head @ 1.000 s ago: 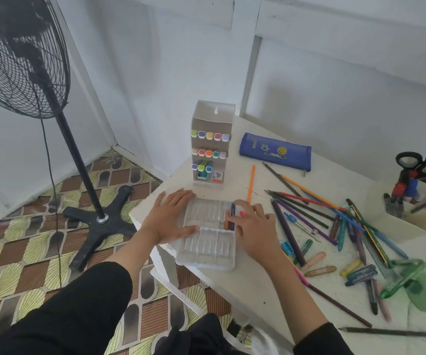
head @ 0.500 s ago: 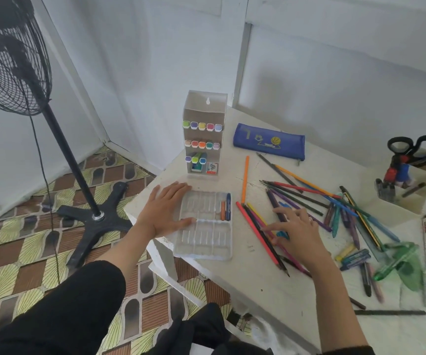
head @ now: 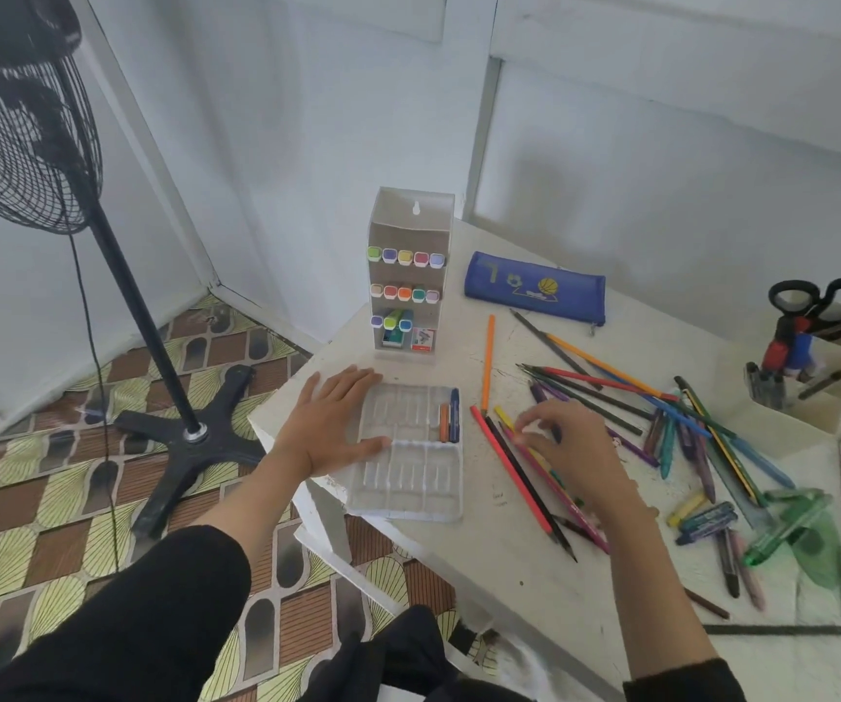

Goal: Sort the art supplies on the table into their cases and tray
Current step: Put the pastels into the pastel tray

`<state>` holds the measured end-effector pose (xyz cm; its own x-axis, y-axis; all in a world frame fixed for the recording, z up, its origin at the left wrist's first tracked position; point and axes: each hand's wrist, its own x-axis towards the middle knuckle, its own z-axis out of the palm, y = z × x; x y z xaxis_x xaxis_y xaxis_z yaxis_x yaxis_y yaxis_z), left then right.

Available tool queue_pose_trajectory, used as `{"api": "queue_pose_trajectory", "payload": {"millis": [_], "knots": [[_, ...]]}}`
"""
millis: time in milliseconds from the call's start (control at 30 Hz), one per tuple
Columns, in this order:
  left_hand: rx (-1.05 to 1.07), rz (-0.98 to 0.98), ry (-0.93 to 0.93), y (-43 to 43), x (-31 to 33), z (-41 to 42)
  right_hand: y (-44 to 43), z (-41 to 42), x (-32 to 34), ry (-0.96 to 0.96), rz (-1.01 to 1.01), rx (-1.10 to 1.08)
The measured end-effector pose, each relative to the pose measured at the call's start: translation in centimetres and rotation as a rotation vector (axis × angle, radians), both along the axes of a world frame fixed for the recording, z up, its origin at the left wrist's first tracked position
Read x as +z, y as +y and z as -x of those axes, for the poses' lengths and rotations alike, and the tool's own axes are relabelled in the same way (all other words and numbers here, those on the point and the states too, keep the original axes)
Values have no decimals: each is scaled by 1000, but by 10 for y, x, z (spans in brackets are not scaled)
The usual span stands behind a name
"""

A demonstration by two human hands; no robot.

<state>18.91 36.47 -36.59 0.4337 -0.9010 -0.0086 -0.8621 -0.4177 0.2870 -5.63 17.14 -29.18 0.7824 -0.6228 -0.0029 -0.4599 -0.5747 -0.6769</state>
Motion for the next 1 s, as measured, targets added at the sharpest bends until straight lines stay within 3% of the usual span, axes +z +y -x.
{"api": "queue_pose_trajectory", "payload": {"millis": [167,433,633,733,900,1000], "knots": [[0,-7,5,0,2,-1,12,-59,4,-136,-87,-43],[-3,-9,8,0,1,-3,19,-105,-28,61,137,-126],[-4,0,9,0,-1,-5,23,-108,-39,29,135,-206],[-8,6,14,0,0,-4,26,-108,-42,51,255,-155],[-6,2,16,0,0,-3,31,-99,-47,108,677,-61],[-10,2,10,1,-1,-3,34,-90,-52,94,819,-14]]}}
